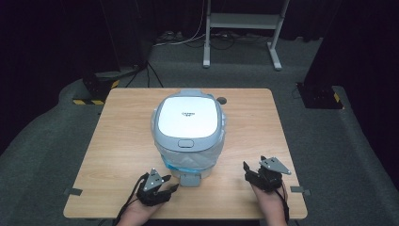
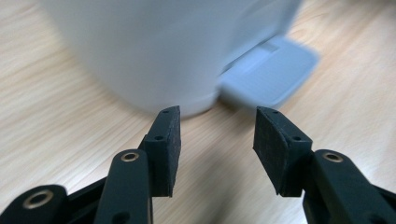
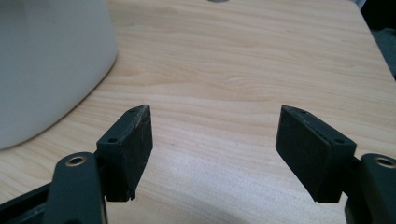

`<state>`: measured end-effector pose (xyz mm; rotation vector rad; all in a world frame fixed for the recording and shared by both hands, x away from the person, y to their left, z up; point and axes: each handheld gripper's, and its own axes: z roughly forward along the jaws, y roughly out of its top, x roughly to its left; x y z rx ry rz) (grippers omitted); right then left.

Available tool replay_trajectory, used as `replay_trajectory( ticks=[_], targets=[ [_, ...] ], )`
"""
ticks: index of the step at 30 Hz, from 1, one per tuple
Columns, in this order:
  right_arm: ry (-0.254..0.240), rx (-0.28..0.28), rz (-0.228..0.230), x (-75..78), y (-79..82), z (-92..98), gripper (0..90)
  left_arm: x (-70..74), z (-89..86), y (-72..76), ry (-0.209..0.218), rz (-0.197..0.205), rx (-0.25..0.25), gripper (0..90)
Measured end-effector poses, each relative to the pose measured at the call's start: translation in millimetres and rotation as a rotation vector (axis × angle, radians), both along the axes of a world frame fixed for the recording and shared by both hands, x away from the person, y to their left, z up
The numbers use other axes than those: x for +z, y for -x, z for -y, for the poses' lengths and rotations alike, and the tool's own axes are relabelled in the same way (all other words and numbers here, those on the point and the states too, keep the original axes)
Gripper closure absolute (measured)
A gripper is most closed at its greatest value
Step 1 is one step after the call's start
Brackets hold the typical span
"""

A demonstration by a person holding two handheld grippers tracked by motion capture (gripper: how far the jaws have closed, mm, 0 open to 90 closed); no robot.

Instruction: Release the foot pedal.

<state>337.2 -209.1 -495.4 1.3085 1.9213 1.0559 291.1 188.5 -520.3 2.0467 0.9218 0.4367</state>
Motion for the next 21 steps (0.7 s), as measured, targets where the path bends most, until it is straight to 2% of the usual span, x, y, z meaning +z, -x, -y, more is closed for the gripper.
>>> replay_trajectory(
  ticks=[3, 6, 9, 11, 12, 15, 19, 21],
  targets=[
    [0.009, 0.002, -0.021, -3.8, -1.3, 0.7, 27.1, -2.6, -18.7, -2.8, 0.027, -0.028, 0.049, 50.4],
    [0.014, 0.005, -0.057, -8.6, -3.8, 0.5, 27.2, -1.3, -33.1, -5.8, -0.021, -0.01, 0.09, 49.1],
    [0.029, 0.016, -0.087, -12.5, -5.3, -1.4, 27.2, -0.2, -51.5, -12.6, -0.033, -0.032, 0.138, 47.1],
    [0.045, 0.023, -0.113, -16.2, -6.3, -3.9, 27.1, 0.0, -59.7, -16.4, -0.064, -0.039, 0.164, 46.3],
    [0.05, 0.029, -0.121, -17.2, -6.8, -4.2, 27.1, 0.1, -65.2, -19.3, -0.093, -0.04, 0.174, 45.4],
    [0.054, 0.039, -0.147, -21.4, -8.9, -5.8, 27.9, -0.6, -83.2, -27.6, -0.119, -0.054, 0.212, 42.1],
    [0.078, 0.05, -0.195, -27.6, -11.8, -8.8, 28.0, -3.7, -100.7, -35.0, -0.112, -0.063, 0.247, 37.0],
    [0.088, 0.055, -0.211, -28.4, -12.9, -10.9, 29.5, -7.6, -107.3, -37.6, -0.079, -0.08, 0.261, 32.1]
  ],
)
